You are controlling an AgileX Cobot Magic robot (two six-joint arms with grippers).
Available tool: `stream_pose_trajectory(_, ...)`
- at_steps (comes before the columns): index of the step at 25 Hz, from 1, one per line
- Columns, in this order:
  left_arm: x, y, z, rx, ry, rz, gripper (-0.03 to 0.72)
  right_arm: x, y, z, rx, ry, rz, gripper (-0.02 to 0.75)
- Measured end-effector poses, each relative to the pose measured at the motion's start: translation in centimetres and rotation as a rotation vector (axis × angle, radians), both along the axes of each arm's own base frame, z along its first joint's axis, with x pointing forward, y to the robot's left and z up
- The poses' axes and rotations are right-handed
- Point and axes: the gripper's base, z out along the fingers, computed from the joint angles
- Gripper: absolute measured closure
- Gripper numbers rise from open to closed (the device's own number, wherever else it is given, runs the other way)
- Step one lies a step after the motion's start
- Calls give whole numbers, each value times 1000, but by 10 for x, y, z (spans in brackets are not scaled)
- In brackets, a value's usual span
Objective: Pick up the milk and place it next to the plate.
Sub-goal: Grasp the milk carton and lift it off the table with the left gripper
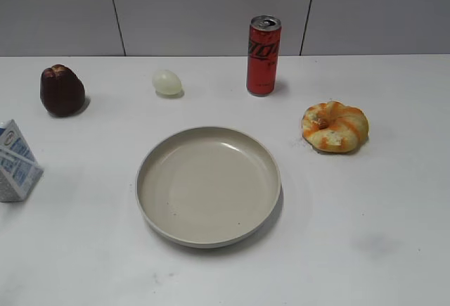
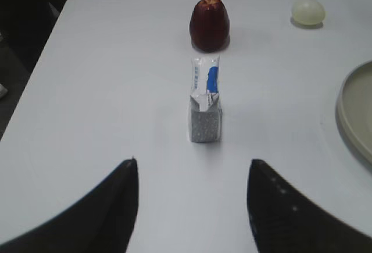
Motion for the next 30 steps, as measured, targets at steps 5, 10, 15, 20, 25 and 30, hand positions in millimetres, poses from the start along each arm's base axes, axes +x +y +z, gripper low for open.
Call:
stream_pose_trajectory(5, 64, -3, -6, -10, 150, -1, 29, 0, 0, 0, 0, 0, 0, 241)
stream_pose_trajectory(10, 131, -4, -22, 15, 303, -7, 22, 0, 0, 0, 0, 0, 0, 241)
stream_pose_trajectory(15, 189, -5, -44, 31, 422, -15, 31, 0, 0, 0, 0, 0, 0, 241)
stream_pose_trajectory(20, 222, -6, -80, 55, 572, -37, 45, 0, 0, 0, 0, 0, 0, 241)
stream_pose_trajectory(25, 238, -6, -114, 75, 698, -49, 78, 0, 0, 0, 0, 0, 0, 241)
stream_pose_trajectory(30, 244, -5, -131, 81, 745, -53, 134, 0, 0, 0, 0, 0, 0, 241)
